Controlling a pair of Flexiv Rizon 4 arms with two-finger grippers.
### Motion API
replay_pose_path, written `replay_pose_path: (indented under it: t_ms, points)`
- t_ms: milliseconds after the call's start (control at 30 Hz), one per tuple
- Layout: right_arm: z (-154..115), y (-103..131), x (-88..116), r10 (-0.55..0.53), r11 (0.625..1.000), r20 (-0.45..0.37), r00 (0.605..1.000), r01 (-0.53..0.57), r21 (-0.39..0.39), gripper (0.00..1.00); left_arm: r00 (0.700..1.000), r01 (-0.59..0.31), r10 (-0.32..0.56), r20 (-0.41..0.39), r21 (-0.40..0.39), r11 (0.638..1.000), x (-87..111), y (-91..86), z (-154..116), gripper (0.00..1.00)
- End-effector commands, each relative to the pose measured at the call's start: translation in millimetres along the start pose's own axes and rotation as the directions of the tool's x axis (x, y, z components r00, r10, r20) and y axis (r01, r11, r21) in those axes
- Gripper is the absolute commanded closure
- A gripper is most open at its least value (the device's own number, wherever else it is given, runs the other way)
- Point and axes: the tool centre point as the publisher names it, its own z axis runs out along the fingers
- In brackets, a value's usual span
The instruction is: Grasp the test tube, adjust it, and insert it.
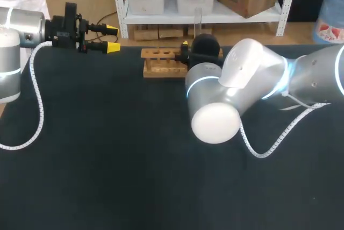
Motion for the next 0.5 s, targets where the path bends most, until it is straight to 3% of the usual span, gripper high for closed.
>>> replay_pose_path:
  t_ms: [33,500]
  points:
    - [-5,0,-2,0.004,1.000,0.003,1.000,-0.004,-0.005,0.00,1.000,-0.002,0.002,0.002,-0.003,1.000,1.0,-1.1,0,0.00]
    - [-38,6,-22,-0.012,0.999,-0.025,1.000,0.011,-0.048,0.00,1.000,-0.002,0.002,0.002,-0.003,1.000,1.0,-1.1,0,0.00]
